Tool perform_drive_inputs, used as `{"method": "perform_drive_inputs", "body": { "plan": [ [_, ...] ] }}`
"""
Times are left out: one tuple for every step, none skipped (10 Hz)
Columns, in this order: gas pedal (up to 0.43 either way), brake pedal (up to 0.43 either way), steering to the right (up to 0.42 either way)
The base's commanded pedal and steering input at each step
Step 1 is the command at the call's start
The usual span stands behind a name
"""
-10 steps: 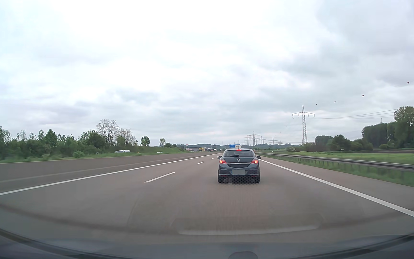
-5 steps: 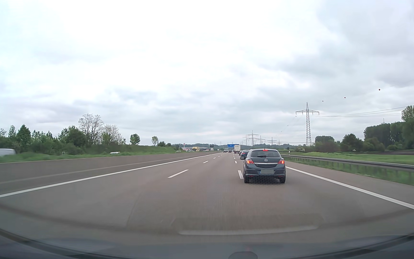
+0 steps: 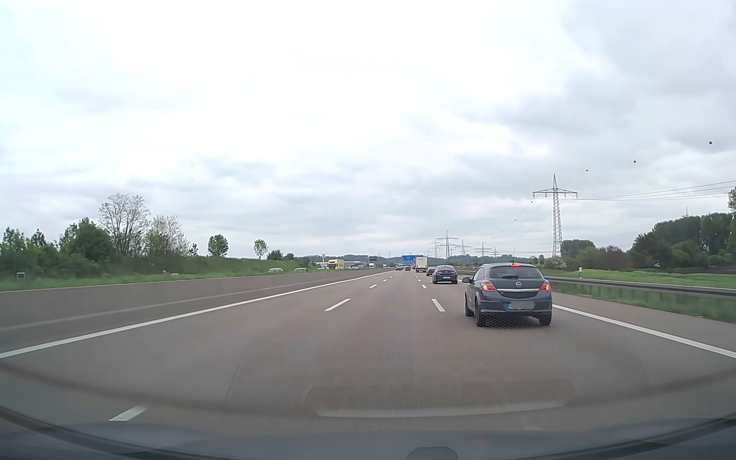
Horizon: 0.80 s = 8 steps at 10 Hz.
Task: Follow the waypoints while adhering to traffic rules and regulations
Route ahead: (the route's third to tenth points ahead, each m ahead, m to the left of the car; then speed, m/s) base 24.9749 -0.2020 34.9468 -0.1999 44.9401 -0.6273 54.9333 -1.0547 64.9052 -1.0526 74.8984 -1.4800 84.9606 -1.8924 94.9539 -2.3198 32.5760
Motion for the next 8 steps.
{"method": "perform_drive_inputs", "body": {
  "plan": [
    [0.469,0.0,0.003],
    [0.469,0.0,0.003],
    [0.469,0.0,0.004],
    [0.461,0.0,0.004],
    [0.449,0.0,0.005],
    [0.421,0.0,0.006],
    [0.39,0.0,0.006],
    [0.39,0.0,0.006]
  ]
}}
